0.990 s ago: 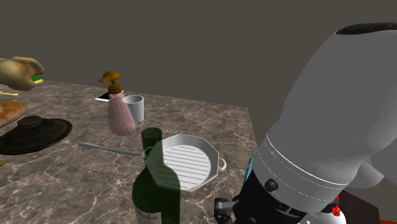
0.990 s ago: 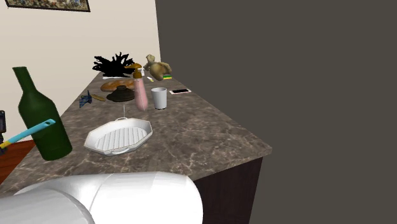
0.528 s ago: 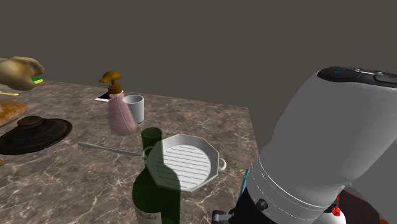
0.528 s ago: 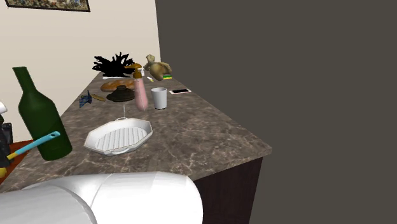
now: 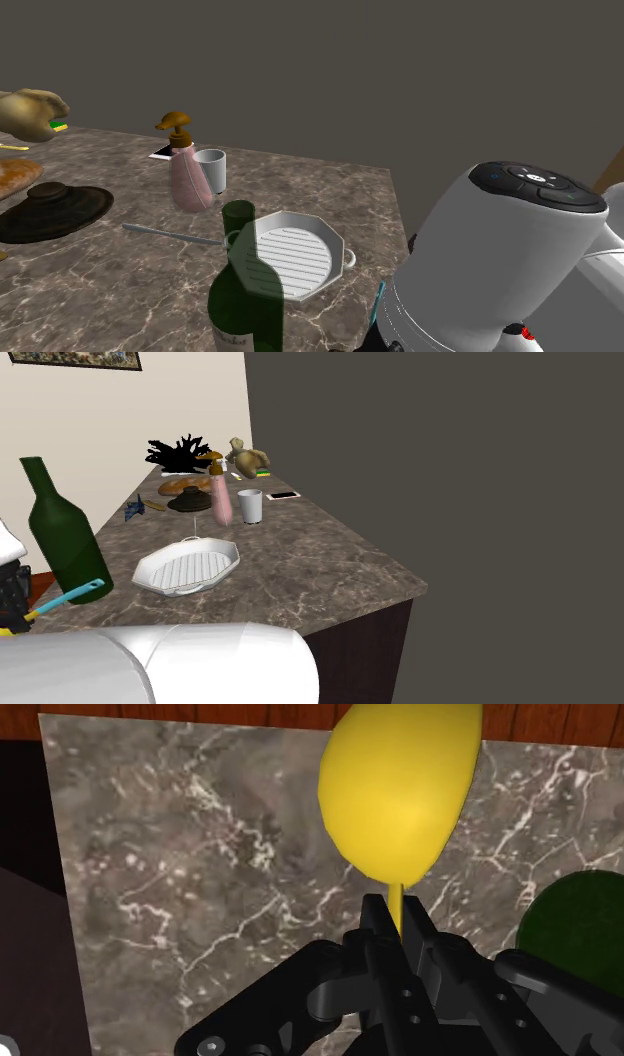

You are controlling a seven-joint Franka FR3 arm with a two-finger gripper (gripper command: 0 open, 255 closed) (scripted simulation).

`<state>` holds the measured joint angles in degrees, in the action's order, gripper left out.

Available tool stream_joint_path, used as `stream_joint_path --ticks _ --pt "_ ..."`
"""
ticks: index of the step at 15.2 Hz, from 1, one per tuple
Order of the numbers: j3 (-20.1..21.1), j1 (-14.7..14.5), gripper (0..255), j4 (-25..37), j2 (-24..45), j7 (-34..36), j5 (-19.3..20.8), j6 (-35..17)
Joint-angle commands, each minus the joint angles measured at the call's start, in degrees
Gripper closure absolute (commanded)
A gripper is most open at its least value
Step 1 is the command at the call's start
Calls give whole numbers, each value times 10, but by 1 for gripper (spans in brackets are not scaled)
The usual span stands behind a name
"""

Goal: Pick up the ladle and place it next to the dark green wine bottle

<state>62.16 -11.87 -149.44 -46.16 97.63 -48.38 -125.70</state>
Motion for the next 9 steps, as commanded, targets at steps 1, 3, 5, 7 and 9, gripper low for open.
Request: stream_joint_path --ticks 1,3,5,7,9 --pt "15 3 255 -8 8 -3 -10 -18" --pt "31 8 255 -14 18 -6 -19 -36" --pt "48 14 255 -20 28 -10 -28 -55" --pt "56 18 255 -22 33 -11 -33 -63" --pt "56 18 255 -22 33 -11 -33 -63"
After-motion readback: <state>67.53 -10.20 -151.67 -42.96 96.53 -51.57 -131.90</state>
